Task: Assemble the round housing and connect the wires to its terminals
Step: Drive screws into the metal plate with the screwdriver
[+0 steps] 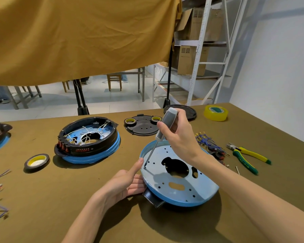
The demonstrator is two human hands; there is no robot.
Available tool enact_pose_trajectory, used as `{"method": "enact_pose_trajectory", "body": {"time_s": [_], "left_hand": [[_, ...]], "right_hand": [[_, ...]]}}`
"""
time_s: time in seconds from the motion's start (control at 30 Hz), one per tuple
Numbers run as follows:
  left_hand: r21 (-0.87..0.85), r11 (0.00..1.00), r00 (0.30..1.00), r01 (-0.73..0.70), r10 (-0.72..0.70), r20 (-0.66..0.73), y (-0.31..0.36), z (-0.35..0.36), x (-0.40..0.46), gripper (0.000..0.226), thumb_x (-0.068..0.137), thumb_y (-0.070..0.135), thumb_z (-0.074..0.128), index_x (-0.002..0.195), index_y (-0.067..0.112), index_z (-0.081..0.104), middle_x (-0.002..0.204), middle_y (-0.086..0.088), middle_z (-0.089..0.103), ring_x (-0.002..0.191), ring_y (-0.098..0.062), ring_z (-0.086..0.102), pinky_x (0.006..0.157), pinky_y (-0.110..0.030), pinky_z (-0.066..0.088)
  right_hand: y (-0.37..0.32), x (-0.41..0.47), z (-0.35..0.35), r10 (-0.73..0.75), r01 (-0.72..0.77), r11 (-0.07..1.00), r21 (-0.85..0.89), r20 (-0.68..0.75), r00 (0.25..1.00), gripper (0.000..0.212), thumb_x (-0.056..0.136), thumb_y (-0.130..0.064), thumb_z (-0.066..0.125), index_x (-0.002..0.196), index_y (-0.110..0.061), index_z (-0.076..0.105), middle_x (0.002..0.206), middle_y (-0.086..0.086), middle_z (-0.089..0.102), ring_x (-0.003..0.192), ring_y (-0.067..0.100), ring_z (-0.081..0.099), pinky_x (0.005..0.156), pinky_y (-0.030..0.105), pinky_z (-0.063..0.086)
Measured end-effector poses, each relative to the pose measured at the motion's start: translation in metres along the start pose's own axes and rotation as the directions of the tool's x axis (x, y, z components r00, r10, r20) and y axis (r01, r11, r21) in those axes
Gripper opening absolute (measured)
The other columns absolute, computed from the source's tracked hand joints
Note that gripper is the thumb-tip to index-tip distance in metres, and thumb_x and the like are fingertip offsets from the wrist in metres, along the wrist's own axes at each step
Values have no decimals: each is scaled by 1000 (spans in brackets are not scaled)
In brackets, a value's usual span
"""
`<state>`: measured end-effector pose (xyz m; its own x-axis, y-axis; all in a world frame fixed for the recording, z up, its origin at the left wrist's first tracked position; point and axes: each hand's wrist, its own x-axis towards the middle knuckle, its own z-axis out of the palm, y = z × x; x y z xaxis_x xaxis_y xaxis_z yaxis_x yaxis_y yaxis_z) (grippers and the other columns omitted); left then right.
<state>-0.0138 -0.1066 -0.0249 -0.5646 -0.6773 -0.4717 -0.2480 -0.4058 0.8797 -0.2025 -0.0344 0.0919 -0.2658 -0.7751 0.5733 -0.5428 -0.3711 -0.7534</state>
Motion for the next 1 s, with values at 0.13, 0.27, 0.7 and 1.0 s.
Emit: {"method": "enact_pose_trajectory", "body": {"time_s": [0.13, 0.27, 0.7, 1.0], "left_hand": [[-3, 1000, 1000, -3, 3, 5, -1, 0, 1, 102, 62, 79, 73, 121, -5, 66, 104, -18, 78, 92, -24, 78, 69, -27, 62], [2, 1000, 1000, -3, 3, 3, 0, -1, 2, 103, 61, 79, 73, 120, -5, 66, 103, -17, 78, 90, -24, 78, 70, -27, 62], [26, 1000, 1000, -15, 14, 14, -1, -3, 1, 99, 65, 79, 72, 119, -4, 66, 103, -17, 78, 92, -25, 78, 72, -28, 62], [36, 999, 1000, -17, 16, 8, -1, -1, 1, 98, 65, 79, 70, 116, -4, 67, 102, -17, 79, 94, -26, 78, 71, -28, 63]], "right_hand": [[-3, 1, -1, -16, 17, 1000, -17, 46, 999, 35, 99, -23, 67, 122, -9, 45, 91, -4, 61, 77, 7, 63, 71, 35, 58], [-4, 2, -2, -36, 38, 999, -21, 82, 996, 37, 98, -21, 68, 124, -8, 44, 93, -1, 61, 79, 9, 63, 72, 39, 58], [-61, 60, -18, 58, 185, 916, -356, 573, 817, 26, 92, -27, 73, 114, -21, 61, 103, -2, 66, 90, 12, 67, 76, 29, 58], [-87, 69, -7, 205, 352, 694, -628, 640, 740, 38, 99, -50, 60, 122, -21, 54, 85, -13, 58, 75, 1, 54, 58, 24, 38]]}}
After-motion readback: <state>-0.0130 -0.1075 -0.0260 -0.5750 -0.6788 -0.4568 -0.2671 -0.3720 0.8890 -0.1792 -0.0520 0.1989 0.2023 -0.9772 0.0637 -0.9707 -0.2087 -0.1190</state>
